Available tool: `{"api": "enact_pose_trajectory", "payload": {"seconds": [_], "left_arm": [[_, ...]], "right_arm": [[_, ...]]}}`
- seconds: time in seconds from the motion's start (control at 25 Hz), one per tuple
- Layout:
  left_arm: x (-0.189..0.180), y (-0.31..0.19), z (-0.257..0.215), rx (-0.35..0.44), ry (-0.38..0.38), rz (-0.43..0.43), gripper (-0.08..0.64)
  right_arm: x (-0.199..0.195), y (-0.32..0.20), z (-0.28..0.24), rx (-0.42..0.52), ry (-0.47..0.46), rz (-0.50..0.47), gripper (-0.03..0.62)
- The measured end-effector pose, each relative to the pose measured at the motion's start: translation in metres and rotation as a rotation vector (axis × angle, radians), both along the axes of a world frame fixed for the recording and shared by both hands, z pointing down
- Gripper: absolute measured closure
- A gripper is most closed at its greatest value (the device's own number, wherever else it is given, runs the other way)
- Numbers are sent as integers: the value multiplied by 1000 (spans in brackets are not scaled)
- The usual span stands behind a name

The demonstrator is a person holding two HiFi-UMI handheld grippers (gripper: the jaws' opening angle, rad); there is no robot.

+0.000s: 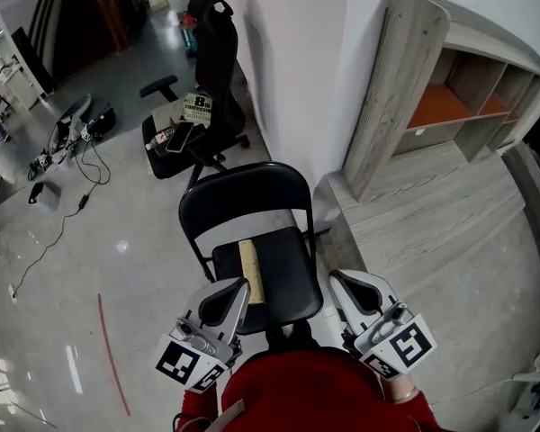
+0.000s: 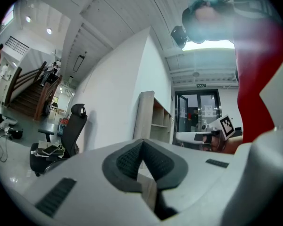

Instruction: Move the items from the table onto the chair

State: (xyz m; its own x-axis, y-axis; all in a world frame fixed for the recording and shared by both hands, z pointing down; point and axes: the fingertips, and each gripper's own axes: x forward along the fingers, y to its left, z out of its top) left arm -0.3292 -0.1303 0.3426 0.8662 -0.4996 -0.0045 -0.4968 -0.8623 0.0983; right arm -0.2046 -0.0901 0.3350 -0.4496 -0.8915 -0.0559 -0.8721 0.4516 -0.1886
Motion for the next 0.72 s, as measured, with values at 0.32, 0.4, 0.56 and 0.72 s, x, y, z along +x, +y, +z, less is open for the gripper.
{"api": "enact_pose_trajectory", "payload": {"seconds": [0.32, 0.4, 0.56, 0.72], "left_arm": [[-4, 1, 2, -21, 4, -25, 552], [-4, 2, 1, -21, 3, -28, 552], [-5, 1, 2, -27, -5, -38, 552], [-8, 0, 4, -33, -10, -46, 552]], "right_arm": [[3, 2, 3, -11, -2, -8, 580], [3, 1, 2, -14, -5, -12, 580], [2, -1, 3, -19, -8, -23, 580], [-1, -3, 4, -19, -7, -33, 580]]}}
